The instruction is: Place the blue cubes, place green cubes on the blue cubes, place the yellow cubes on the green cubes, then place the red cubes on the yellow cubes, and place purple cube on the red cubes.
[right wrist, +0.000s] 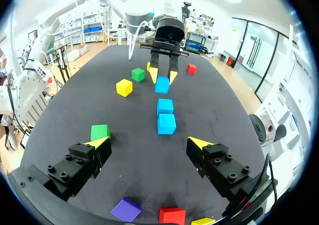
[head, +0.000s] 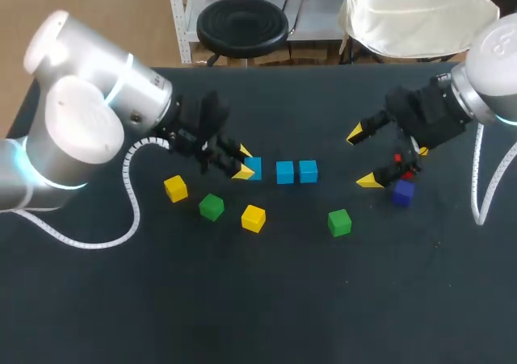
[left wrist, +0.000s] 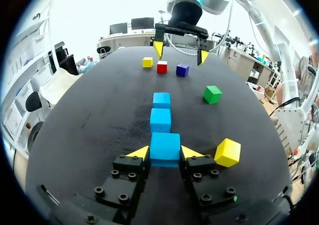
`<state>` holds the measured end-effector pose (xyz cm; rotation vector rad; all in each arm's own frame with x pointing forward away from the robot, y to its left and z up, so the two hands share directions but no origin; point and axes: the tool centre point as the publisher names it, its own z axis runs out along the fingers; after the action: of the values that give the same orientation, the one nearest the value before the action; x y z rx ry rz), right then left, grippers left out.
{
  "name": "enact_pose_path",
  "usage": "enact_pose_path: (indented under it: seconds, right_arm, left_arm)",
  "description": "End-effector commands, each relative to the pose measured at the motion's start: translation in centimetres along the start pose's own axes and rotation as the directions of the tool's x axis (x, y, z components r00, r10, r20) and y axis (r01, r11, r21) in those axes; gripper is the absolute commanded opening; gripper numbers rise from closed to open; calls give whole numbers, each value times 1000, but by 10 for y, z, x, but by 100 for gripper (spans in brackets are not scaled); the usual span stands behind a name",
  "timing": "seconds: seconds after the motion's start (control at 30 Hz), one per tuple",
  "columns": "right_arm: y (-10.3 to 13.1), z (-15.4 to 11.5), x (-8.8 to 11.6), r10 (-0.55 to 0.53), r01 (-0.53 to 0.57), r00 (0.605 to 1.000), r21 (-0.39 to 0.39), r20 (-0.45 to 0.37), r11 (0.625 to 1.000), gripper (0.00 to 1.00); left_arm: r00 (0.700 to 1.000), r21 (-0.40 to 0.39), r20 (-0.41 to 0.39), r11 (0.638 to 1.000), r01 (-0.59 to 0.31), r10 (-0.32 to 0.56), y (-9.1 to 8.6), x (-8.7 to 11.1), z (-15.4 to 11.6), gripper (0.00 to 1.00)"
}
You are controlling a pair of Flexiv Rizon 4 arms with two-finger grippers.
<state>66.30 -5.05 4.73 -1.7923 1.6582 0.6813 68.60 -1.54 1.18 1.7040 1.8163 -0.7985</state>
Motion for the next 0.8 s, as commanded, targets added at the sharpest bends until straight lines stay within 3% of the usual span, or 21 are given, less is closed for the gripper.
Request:
enact_pose_path:
  seconds: [0.03,0.37,0.8]
  right_arm:
    - [0,0,0,-1,1,1000,0,2,1000,100]
    - [0,0,0,-1,1,1000,0,2,1000,100]
    - [0,0,0,-1,1,1000,0,2,1000,100]
  left_arm:
    - [1000,-19,7,1000,-14,14,-7,6,4,0]
    - [1000,-52,-3,998,-28,28,-14,8,8,0]
    - [999,-56,12,997,-48,49,-18,-5,5,0]
